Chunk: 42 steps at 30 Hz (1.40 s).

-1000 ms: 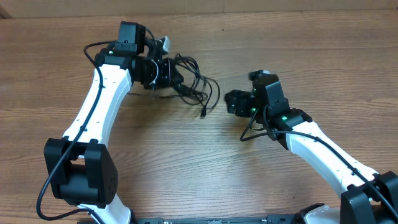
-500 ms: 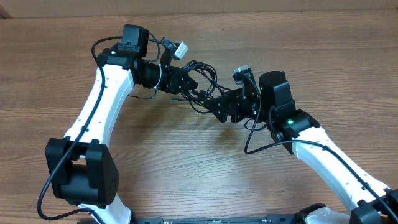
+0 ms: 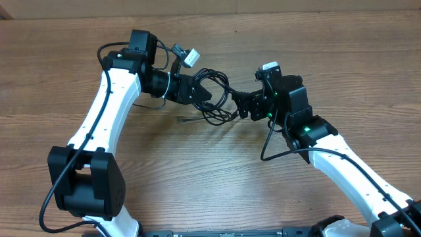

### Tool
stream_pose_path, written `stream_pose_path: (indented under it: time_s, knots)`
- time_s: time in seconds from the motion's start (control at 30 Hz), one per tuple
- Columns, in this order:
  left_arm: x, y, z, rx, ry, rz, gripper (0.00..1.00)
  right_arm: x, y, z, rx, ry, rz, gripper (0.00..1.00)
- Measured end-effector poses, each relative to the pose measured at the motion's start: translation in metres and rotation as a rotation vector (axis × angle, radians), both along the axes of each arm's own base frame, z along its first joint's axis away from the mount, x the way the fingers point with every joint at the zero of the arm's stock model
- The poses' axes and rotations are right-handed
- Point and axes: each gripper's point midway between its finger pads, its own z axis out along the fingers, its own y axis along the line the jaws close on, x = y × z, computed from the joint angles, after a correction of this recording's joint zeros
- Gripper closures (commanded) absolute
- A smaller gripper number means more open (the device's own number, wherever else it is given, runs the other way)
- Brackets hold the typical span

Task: Untangle cables

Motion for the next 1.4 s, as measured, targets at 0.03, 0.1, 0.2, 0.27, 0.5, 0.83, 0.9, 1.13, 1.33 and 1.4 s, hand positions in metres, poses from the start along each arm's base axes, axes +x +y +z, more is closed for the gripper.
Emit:
stream_pose_path:
  time_s: [0.03,0.1,0.2,0.27,0.5,0.83,0.9,1.13,1.33,1.4]
  knots:
    - [0.0,0.0,0.001,-0.006,0.001,-0.001,0.94,0.001,-0.001,0.0,-0.009,-0.003,-0.003,0.01]
    - [-0.001,-0.002,0.003,-0.021,0.006,-0.005,0.92,0.0,-0.002,-0.001,-0.019,-0.006,0.002,0.0]
    - [-0.002,-0.003,0.006,-0.036,0.007,-0.007,0.91,-0.004,0.005,-0.001,-0.003,0.002,0.044,0.0]
    - [-0.002,-0.003,0.006,-0.042,0.012,-0.007,0.92,-0.006,0.008,-0.001,0.008,0.009,0.062,0.0]
    - [-0.003,-0.006,0.007,-0.046,0.026,-0.007,0.96,-0.016,0.011,-0.012,0.007,0.068,0.095,0.01]
    - [-0.016,-0.015,0.014,-0.087,0.109,-0.021,0.96,0.0,0.021,-0.012,-0.009,-0.015,0.15,0.27]
    - [-0.018,-0.015,0.014,-0.085,0.121,-0.022,0.96,0.001,0.025,-0.015,-0.01,-0.02,0.175,0.34]
    - [-0.019,-0.016,0.012,-0.075,0.126,-0.023,0.96,-0.005,0.042,-0.009,0.037,-0.048,0.275,0.96]
    - [-0.01,-0.006,-0.008,0.056,0.08,0.008,0.96,-0.016,0.04,-0.016,0.03,0.004,0.29,0.96]
    - [-0.005,-0.003,-0.016,0.109,0.059,0.024,0.96,-0.02,0.038,-0.009,0.032,0.004,0.288,0.96]
